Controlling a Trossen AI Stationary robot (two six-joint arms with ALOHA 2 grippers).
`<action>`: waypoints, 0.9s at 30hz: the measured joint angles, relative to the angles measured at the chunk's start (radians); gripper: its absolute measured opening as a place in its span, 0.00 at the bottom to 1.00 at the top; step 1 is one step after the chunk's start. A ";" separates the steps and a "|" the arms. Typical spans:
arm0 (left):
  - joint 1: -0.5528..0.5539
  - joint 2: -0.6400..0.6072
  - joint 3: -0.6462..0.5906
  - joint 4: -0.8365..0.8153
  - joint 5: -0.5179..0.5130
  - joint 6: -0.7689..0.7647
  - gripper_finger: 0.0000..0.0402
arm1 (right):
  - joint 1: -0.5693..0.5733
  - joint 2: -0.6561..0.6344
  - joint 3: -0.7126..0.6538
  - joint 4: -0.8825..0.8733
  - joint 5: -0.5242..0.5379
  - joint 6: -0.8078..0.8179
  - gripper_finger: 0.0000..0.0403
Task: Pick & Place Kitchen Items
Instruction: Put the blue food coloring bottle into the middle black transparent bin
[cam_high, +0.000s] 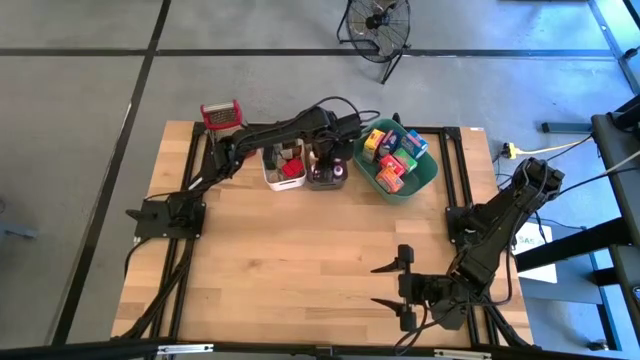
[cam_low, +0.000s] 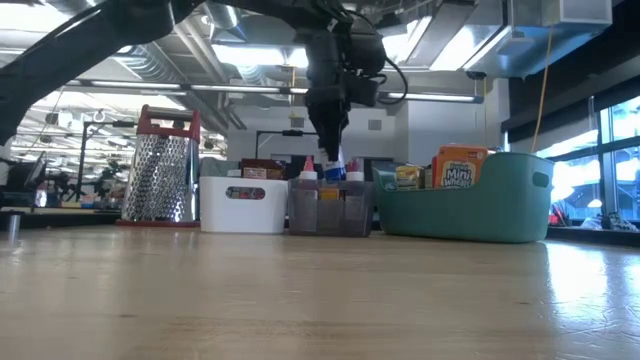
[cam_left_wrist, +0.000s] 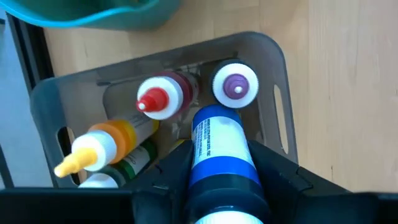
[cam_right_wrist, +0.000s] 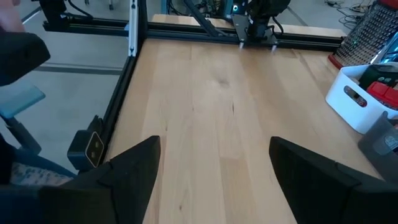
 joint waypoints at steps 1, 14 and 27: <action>0.001 0.000 0.000 0.007 0.000 0.000 0.35 | 0.000 0.000 0.000 0.000 0.000 -0.001 0.76; 0.011 0.000 0.000 0.012 -0.054 -0.023 0.35 | -0.001 0.000 0.000 0.000 0.024 0.011 0.76; 0.020 0.038 -0.009 0.019 -0.085 -0.027 0.35 | -0.001 0.003 0.000 0.010 0.062 0.040 0.76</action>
